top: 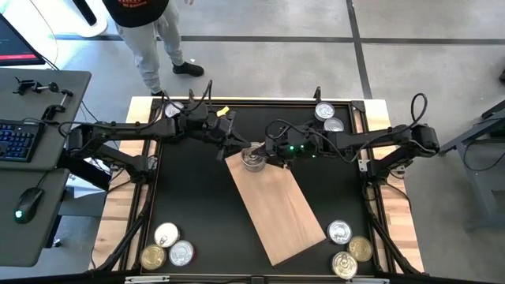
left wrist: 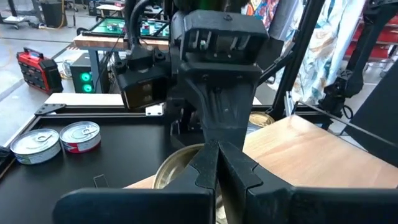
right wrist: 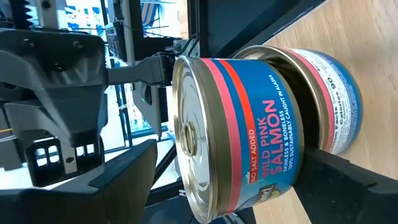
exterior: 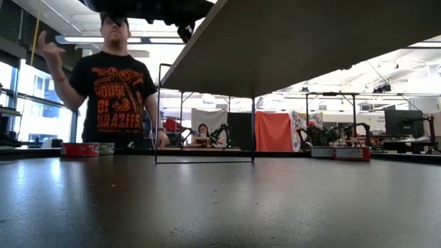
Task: Stack canned seafood by type on shelf
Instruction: Stack the blue tuna can on top of blue tuna can on the shelf, then put the red tuna can on the shelf
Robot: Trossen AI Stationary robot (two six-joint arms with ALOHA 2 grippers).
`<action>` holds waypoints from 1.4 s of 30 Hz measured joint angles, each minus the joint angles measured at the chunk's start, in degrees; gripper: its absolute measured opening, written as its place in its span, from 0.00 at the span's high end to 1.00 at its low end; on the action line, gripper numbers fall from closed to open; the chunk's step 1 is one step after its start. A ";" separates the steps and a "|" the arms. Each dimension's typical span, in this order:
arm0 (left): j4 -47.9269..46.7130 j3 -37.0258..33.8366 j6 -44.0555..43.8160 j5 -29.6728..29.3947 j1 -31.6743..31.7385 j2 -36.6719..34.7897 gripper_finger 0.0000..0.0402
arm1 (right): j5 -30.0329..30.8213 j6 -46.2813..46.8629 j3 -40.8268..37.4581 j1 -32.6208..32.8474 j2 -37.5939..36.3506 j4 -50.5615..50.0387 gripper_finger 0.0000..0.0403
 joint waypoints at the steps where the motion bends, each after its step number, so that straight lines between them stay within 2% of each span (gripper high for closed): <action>1: -0.07 0.00 0.00 0.22 0.00 0.00 1.00 | 0.09 -0.02 0.00 -0.06 0.00 -0.08 0.17; 9: -0.25 0.00 0.06 6.74 -0.26 2.76 1.00 | 0.05 -0.09 0.00 -0.07 -0.04 -0.17 0.17; 18: -0.05 0.00 -2.79 7.37 -1.14 6.73 1.00 | 0.50 -0.13 0.03 -0.07 -0.11 0.04 0.17; 25: -1.62 0.02 -0.31 7.43 -0.53 5.73 1.00 | -0.89 -3.04 3.70 -0.17 -0.16 -4.08 0.17; 31: -4.73 0.02 0.15 7.16 0.84 4.75 1.00 | -1.62 -3.58 7.09 -0.39 -0.22 -15.59 0.17; 42: -8.02 -0.04 0.17 7.16 2.60 1.79 1.00 | -2.55 -3.61 7.50 -0.39 -0.24 -16.30 0.17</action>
